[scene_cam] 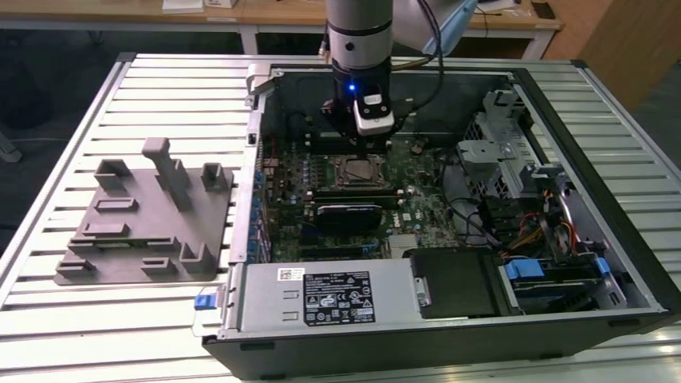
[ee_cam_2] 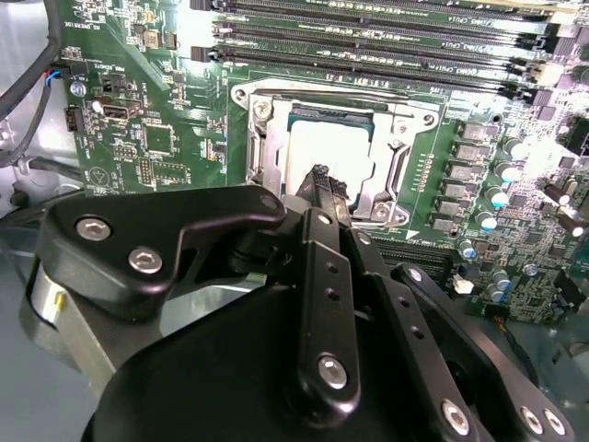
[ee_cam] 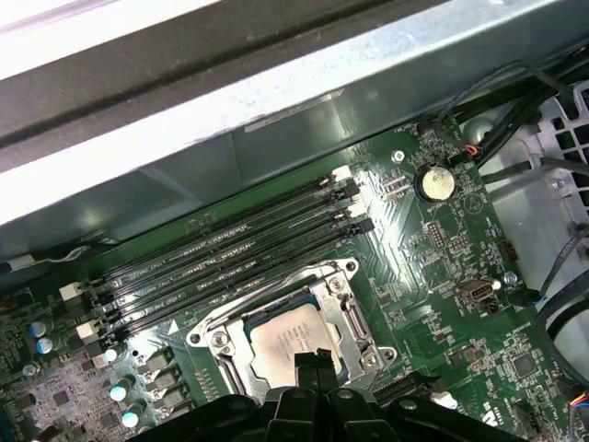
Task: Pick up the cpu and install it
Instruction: 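Install the second cpu locking lever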
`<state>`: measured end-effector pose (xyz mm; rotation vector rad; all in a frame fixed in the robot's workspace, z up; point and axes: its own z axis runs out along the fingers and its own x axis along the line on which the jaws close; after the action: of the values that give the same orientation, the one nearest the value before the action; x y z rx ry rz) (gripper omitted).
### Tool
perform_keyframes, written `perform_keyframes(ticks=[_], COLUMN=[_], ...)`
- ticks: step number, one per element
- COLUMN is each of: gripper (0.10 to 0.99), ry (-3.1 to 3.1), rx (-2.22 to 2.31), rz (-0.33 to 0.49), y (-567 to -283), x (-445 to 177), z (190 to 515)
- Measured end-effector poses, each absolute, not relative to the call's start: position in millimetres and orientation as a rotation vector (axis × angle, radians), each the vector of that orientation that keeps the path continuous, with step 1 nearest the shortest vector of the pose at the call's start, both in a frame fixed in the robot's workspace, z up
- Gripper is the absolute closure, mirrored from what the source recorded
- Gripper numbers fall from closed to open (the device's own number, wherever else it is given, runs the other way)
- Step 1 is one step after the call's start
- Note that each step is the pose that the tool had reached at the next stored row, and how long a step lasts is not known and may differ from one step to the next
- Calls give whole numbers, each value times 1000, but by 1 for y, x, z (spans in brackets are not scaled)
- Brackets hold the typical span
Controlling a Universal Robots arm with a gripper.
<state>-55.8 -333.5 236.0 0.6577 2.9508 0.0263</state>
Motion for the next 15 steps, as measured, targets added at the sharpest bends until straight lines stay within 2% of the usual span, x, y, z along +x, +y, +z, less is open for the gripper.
perform_keyframes(ticks=[15], gripper=[980], ry=[2951], rx=[658], rz=[26], y=[-334], x=[-56], z=[243])
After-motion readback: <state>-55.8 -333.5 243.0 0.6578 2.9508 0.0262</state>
